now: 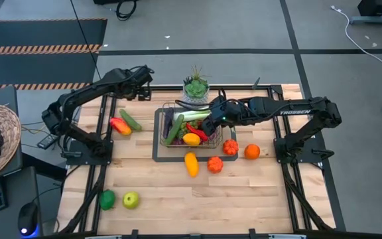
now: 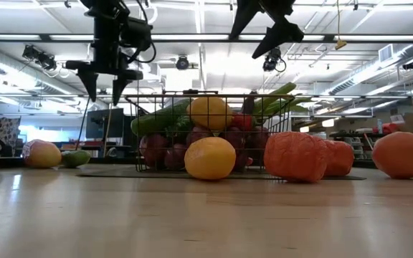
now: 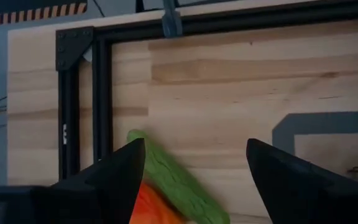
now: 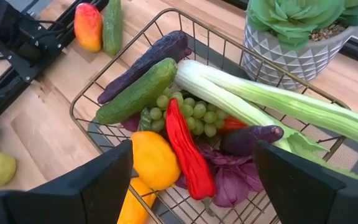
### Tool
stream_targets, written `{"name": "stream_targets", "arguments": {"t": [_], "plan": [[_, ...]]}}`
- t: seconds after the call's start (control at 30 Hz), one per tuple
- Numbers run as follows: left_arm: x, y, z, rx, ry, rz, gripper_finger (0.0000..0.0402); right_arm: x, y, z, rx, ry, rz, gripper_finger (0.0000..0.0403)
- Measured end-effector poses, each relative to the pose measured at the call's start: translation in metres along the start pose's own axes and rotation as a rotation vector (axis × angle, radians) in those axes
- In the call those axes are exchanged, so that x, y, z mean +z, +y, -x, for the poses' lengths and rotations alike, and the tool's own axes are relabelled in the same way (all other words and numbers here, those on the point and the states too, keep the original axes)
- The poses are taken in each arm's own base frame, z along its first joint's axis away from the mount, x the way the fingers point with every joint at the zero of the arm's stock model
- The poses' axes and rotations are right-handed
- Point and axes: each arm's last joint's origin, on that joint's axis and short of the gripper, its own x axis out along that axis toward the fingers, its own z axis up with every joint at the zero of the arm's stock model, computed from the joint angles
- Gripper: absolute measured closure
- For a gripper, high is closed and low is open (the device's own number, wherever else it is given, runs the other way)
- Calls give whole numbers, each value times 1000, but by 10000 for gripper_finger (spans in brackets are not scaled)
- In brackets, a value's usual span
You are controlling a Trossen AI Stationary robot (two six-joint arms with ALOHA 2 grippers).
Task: Build produce basket
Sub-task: Put the cucumber into the wire basket
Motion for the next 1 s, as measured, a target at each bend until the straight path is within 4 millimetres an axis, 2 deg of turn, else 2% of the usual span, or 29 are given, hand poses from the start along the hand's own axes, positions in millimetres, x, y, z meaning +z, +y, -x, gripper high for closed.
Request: {"name": "stream_targets", "arguments": {"t": [0.13, 0.37, 0.77, 1.0], "plan": [[-3, 3, -8, 22, 26, 42, 116, 0, 0, 0, 0, 0, 3, 69], [-37, 14, -46, 80, 262, 40, 122, 0, 0, 0, 1, 0, 5, 69], [-70, 17, -76, 62, 410, 106, 155, -1, 1, 0, 6, 5, 59, 69], [-71, 13, -82, -7, 424, 153, 170, -1, 1, 0, 8, 7, 71, 69]]}}
